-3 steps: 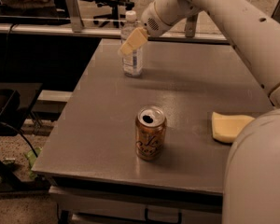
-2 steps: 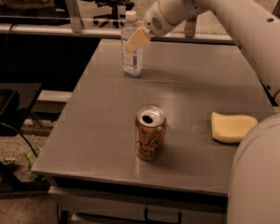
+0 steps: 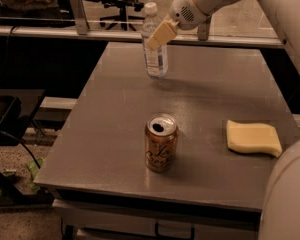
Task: Knock blue plastic bottle over
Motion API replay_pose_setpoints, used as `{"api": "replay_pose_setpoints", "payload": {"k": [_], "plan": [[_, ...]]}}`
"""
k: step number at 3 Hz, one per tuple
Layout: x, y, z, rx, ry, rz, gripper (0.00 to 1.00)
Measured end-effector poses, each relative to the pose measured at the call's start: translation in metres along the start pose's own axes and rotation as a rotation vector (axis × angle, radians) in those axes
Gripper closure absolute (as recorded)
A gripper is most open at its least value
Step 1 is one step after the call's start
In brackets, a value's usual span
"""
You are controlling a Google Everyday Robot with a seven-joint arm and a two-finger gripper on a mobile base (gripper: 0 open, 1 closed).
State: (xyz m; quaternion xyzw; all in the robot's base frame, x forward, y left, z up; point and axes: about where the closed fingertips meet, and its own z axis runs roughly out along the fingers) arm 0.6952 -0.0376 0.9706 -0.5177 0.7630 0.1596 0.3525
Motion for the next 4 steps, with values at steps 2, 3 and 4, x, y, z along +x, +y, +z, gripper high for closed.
{"api": "replay_pose_setpoints", "payload": {"k": [2, 3, 4], "plan": [[0.022, 0.031, -0.026, -0.048, 0.344, -0.236, 1.00], [0.034, 0.040, -0.022, -0.074, 0.480, -0.319, 1.00], [0.042, 0.045, -0.011, -0.096, 0.572, -0.383, 1.00]]}}
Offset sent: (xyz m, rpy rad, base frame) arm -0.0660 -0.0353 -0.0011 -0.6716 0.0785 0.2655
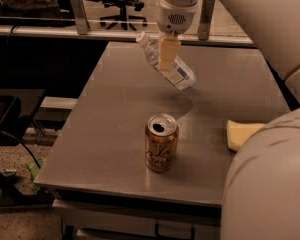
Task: Knock blue plastic bottle over
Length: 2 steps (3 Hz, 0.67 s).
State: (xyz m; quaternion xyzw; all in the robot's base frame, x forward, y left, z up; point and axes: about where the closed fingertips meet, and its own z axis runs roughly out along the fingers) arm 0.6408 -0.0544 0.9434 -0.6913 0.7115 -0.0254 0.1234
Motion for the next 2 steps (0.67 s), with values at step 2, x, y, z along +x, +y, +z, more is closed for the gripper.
{"api": "replay_pose_setpoints", "payload": {"k": [2], "plan": [[-0.0090, 0.0105, 0.0206, -0.008, 0.156, -0.122, 0.86]]}}
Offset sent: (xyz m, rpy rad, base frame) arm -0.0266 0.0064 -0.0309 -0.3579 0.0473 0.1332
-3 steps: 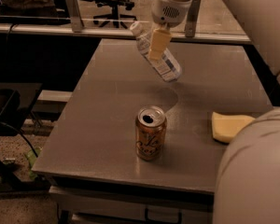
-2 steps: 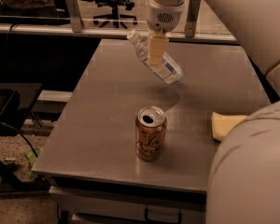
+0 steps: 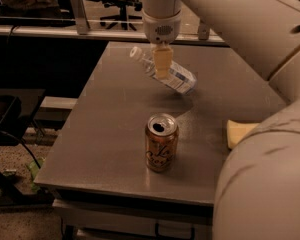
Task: Knock blue plastic bottle over
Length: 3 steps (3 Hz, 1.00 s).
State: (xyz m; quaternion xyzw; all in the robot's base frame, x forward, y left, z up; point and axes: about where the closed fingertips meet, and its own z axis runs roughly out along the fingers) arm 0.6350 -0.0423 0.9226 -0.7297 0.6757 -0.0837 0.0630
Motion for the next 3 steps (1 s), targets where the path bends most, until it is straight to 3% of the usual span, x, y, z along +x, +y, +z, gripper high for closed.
{"api": "replay_pose_setpoints", "payload": {"k": [1, 2, 3], "plan": [[-0.003, 0.007, 0.005, 0.004, 0.079, -0.059, 0.64], [-0.002, 0.015, 0.006, 0.000, 0.086, -0.093, 0.39], [0.000, 0.023, 0.010, -0.011, 0.054, -0.107, 0.18]]}}
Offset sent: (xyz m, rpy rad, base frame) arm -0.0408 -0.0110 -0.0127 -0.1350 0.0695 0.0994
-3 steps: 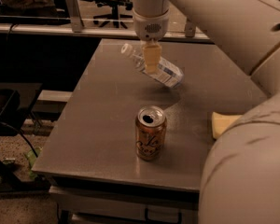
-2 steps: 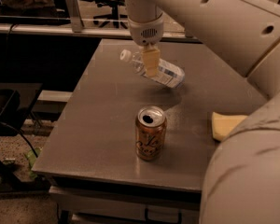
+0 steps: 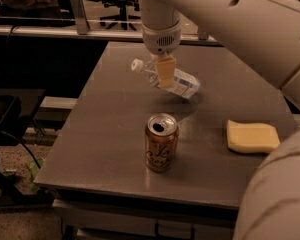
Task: Knock blue plastic bottle over
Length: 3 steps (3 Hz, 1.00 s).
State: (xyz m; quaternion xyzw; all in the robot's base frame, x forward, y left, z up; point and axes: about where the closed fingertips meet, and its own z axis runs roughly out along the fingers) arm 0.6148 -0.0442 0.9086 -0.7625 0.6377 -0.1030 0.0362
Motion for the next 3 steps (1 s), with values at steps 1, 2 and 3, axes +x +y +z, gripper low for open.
{"api": "replay_pose_setpoints", "payload": {"k": [1, 2, 3], "plan": [[0.002, 0.009, 0.007, -0.017, -0.042, -0.018, 0.00], [0.001, 0.012, 0.017, -0.026, -0.084, -0.065, 0.00], [0.001, 0.012, 0.017, -0.026, -0.084, -0.065, 0.00]]}}
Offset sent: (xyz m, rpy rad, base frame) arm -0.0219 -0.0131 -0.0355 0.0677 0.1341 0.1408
